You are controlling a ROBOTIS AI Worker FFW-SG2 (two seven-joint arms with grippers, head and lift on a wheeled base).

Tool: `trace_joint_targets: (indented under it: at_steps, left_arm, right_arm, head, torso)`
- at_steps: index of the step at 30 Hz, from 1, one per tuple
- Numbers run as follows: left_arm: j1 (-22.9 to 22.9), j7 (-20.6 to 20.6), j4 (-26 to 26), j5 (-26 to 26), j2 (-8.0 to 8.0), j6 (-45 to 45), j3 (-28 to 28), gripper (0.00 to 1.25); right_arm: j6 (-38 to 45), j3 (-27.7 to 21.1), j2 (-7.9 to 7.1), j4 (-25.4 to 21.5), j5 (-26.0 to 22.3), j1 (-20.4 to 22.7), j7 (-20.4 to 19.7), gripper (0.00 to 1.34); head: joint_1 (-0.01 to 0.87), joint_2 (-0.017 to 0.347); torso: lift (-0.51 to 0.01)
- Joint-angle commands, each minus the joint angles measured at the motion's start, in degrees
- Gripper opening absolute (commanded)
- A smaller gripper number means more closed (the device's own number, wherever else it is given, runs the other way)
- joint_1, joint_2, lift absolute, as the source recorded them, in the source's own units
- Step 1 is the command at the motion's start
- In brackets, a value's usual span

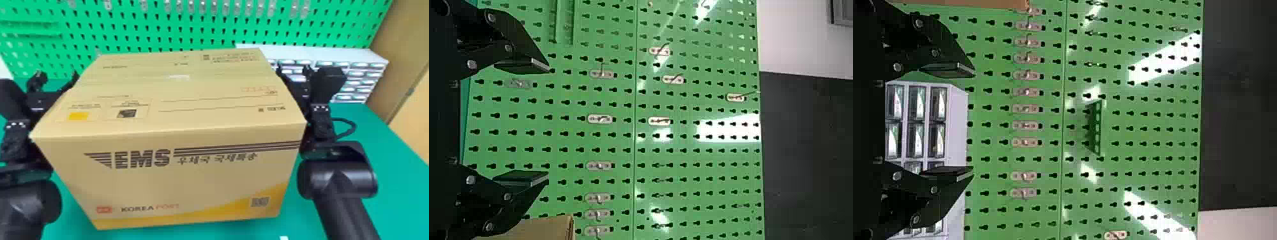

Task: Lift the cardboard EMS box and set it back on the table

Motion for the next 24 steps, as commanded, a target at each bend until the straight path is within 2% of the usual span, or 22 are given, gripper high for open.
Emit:
trace_joint_targets:
  at_steps: [1,13,24]
  left_arm:
    - [-0.1,0.0,0.0,0.0,0.0,0.0,0.0,0.76]
    - [0.9,0.1,0.1,-0.1,0.0,0.2,-0.2,0.76]
    - [3.5,0.2,0.9,0.6,0.0,0.6,-1.6,0.76]
  right_arm:
    - [0.1,-0.1,0.0,0.0,0.0,0.0,0.0,0.78]
    - [0.8,-0.9,-0.09,0.0,0.2,1.5,0.0,0.78]
    - [1.8,-1.6,-0.62,0.0,0.2,5.3,0.0,0.78]
  head:
    - [0.678,-0.014]
    - [0.678,-0.014]
    - [0.678,-0.014]
  torso:
    - [-0.092]
    - [-0.092]
    - [-0.092]
